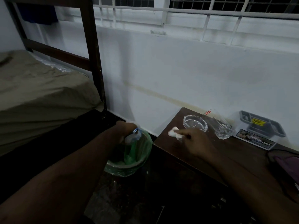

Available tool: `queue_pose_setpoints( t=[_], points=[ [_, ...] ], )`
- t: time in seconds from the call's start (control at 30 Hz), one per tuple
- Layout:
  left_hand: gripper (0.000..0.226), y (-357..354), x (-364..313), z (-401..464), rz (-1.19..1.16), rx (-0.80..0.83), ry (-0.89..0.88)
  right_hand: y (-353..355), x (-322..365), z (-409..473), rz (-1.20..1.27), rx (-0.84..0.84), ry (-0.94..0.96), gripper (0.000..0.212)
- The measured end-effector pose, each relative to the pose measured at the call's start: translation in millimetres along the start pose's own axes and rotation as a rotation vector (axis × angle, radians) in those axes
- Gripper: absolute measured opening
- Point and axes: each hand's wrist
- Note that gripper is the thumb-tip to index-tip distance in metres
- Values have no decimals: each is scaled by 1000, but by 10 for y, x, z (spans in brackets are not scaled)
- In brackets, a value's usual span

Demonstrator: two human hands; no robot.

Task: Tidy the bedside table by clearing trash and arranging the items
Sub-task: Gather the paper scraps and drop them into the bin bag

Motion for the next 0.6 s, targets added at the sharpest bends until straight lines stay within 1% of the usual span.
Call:
queue_pose_setpoints(
  t=[0.07,0.13,0.17,0.2,0.27,0.33,0.4,0.43,0.47,0.5,0.53,0.57,0.6],
  points=[
    [25,58,12,45,67,35,78,-113,216,257,293,-43,-131,31],
    [26,101,19,110,57,65,94,-334,420,454,715,-33,-338,29],
    [27,114,37,148,28,80,98,-452,523,531,870,-15,-418,29],
    [26,129,43,158,1,91,101,-550,646,599,943,0,-464,30],
    [24,128,66,180,-102,76,90,-736,797,739,958,30,-497,35],
    [22,144,85,241,-212,-2,83,-876,870,868,980,52,-539,47],
    [35,171,83,335,-297,-25,46,-1013,844,988,997,67,-587,64],
    [38,190,89,398,-300,-38,18,-1074,823,1038,977,80,-601,67],
    [46,200,122,595,-326,-62,3,-1113,816,1069,946,93,-607,64],
    [55,207,149,787,-372,-82,5,-1147,802,1090,916,105,-610,55],
    [62,213,141,786,-416,-66,21,-1157,803,1091,896,116,-615,38],
    [61,209,150,816,-445,-76,35,-1163,797,1085,886,124,-628,22],
    [55,186,110,646,-455,-62,40,-1153,795,1073,880,127,-638,14]
  ],
)
Point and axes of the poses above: each hand's wrist, its own z-axis towards the middle knuckle, its own y-axis out of the back of the hand, x = y × z, and after that the axes turned 11 degrees about y, right-handed
